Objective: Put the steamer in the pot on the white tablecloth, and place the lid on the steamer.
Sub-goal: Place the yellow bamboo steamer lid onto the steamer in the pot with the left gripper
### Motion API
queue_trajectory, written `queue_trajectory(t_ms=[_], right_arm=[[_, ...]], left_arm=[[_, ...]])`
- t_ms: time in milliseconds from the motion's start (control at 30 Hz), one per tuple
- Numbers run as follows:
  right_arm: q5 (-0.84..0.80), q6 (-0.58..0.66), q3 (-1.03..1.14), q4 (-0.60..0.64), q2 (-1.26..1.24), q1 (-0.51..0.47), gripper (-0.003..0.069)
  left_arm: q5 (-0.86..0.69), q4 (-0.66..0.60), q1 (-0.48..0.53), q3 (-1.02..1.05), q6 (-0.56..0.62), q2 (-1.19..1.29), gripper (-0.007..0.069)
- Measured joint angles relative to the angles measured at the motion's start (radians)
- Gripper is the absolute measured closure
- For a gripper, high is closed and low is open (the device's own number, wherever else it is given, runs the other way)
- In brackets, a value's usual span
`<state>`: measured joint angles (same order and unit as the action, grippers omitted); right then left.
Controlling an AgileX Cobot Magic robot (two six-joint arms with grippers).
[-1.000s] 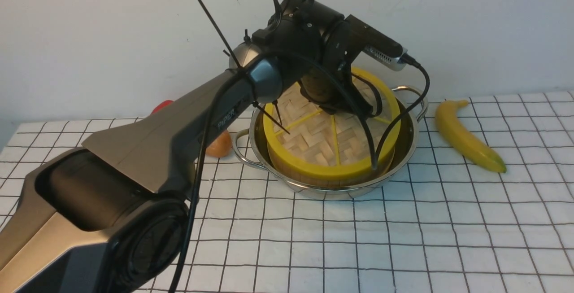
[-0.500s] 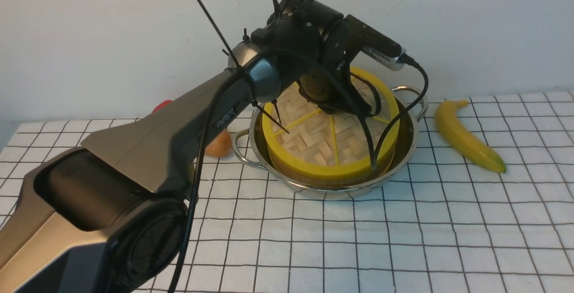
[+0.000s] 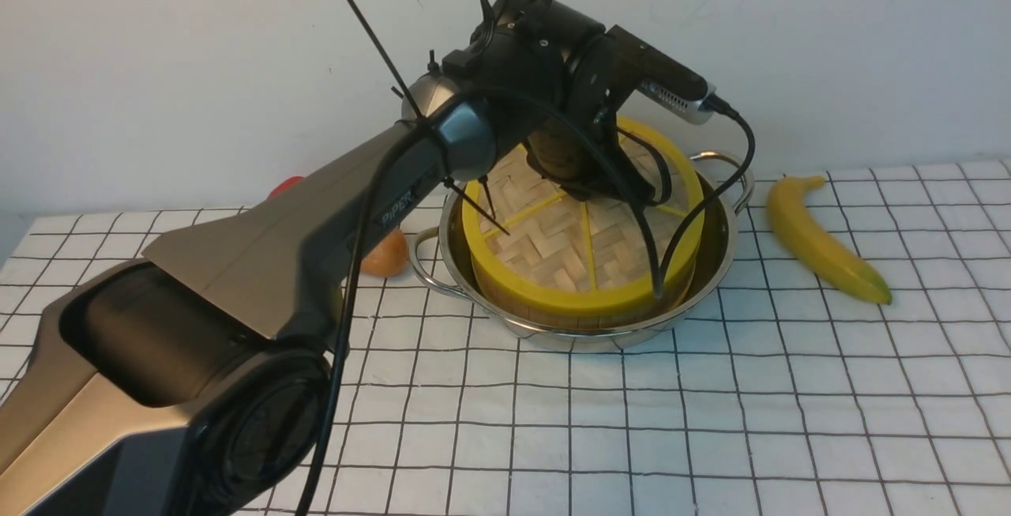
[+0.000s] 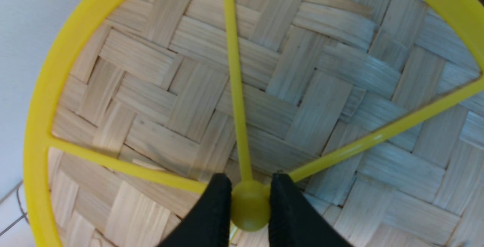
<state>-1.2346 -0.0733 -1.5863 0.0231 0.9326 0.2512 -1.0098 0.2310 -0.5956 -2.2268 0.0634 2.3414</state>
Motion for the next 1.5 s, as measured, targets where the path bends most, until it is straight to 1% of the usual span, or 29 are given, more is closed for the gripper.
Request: queue_trajectory(t_ms=[1000, 1500], right_arm=[[0.000, 0.000, 0.000, -0.003, 0.000, 0.000, 0.0168], [0.000, 0.000, 0.000, -0.002, 0.000, 0.000, 0.0168]], left_arm=[[0.019, -0.005, 0.000, 0.003, 0.000, -0.012, 0.0508], [0.063, -0.004, 0.001, 0.003, 0.001, 0.016, 0.0508]])
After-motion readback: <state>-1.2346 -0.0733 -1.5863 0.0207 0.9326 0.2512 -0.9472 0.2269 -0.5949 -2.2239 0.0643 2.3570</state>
